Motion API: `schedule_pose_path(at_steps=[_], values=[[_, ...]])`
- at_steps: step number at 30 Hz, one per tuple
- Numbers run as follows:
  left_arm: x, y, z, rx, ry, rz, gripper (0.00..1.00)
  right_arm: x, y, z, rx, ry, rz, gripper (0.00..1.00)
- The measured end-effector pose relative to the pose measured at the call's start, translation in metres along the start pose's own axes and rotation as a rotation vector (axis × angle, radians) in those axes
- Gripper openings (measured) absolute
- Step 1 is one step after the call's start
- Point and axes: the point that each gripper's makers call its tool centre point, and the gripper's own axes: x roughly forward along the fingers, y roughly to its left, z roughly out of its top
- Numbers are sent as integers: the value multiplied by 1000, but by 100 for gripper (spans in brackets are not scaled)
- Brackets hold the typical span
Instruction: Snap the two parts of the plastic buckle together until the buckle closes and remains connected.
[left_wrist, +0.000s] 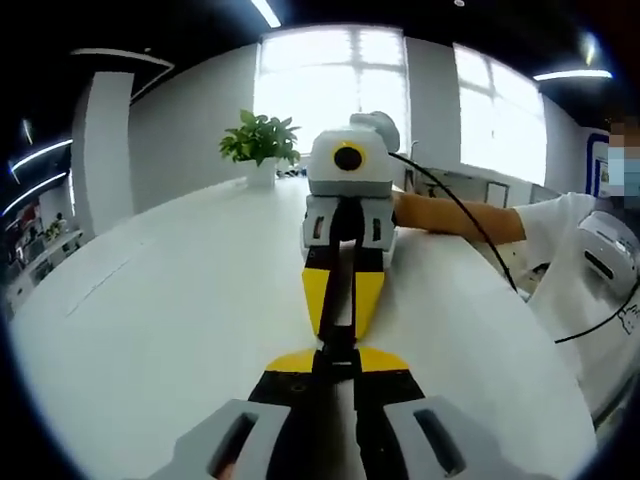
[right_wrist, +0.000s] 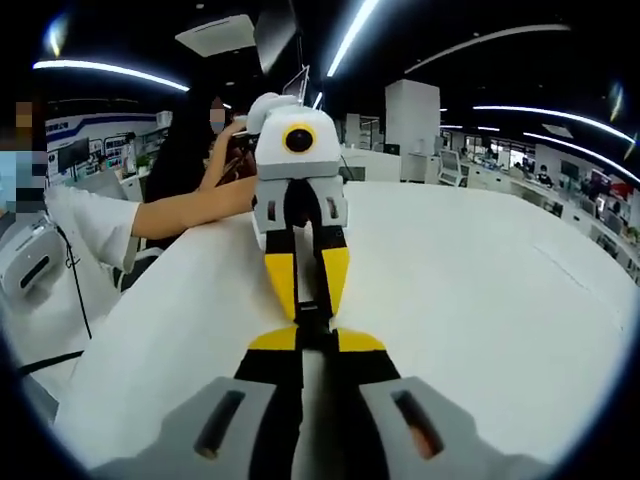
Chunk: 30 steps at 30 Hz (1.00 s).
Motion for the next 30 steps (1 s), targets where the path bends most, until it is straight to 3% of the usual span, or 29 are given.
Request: schedule_pose_path(at_steps=[5, 7, 10, 15, 27, 30], values=[[2, 1, 0, -13, -39, 7, 11, -1, -1, -1, -6, -8, -6, 9], [2, 6, 1, -14, -40, 28, 11, -1, -3, 0, -52, -19, -36, 10], [2, 5, 0, -37, -48, 25, 12, -1, -1, 0, -48, -16, -30, 11], [1, 4, 1, 8, -58, 42, 13, 1, -1, 0, -44, -15, -25, 16], [-1, 3, -1, -15, -53, 36, 18, 5, -5, 4, -21, -25, -17, 12], [-6, 3, 0, -25, -59, 46, 20, 3, -8, 10, -7, -60, -11, 12]])
